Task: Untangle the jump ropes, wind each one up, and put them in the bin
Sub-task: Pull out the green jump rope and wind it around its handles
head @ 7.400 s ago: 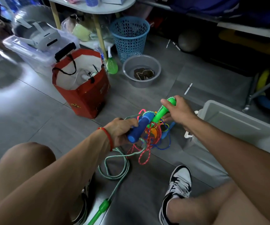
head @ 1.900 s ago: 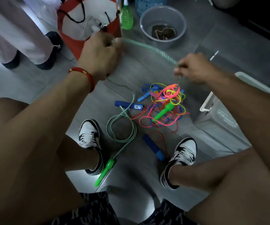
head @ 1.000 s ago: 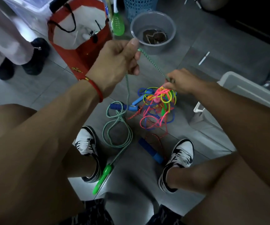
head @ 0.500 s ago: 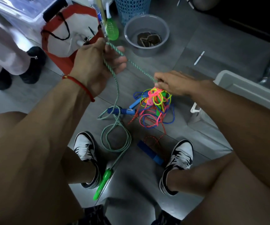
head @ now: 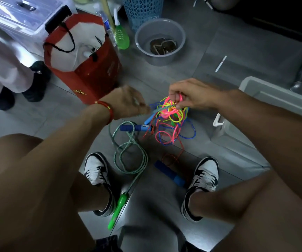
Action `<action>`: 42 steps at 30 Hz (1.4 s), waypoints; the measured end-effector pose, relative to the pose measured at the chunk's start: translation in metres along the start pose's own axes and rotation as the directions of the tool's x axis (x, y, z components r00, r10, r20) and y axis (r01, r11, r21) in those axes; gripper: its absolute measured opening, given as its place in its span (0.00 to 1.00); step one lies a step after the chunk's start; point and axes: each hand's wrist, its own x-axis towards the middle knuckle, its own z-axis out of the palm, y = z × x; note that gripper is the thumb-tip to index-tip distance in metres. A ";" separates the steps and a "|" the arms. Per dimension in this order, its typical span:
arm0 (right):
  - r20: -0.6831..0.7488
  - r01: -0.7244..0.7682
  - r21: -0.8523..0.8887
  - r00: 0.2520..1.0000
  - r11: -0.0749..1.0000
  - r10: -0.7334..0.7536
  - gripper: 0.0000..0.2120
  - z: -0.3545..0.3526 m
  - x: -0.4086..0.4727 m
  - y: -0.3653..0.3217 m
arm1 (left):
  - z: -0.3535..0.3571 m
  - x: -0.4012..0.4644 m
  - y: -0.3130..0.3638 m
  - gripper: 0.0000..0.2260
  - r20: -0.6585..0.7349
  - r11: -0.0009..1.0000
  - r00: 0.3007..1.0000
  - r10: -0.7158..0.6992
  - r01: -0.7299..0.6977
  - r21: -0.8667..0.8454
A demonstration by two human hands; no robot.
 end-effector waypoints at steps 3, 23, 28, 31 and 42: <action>0.016 0.017 -0.015 1.000 1.000 -0.017 0.15 0.003 -0.003 0.001 | 0.009 -0.001 0.009 0.13 0.278 0.998 0.959 0.055 -0.059 0.006; -0.209 0.178 -0.369 0.941 0.912 -0.268 0.12 0.021 -0.038 0.014 | 0.002 0.051 0.054 0.17 0.063 -0.069 0.992 -0.114 0.055 -0.996; -0.175 0.023 -0.430 0.979 0.903 -0.108 0.13 0.017 -0.041 0.028 | 0.005 0.054 0.057 0.17 0.072 -0.113 0.988 -0.135 0.057 -0.992; -0.177 -0.141 -0.277 0.980 0.950 0.094 0.14 0.015 -0.037 0.026 | 0.009 0.053 0.058 0.17 0.103 -0.045 0.985 -0.140 0.097 -0.994; -0.327 -0.310 -0.038 0.902 0.950 0.281 0.22 0.012 -0.006 0.009 | 0.003 0.049 0.068 0.17 0.110 -0.036 0.994 -0.014 0.109 -0.993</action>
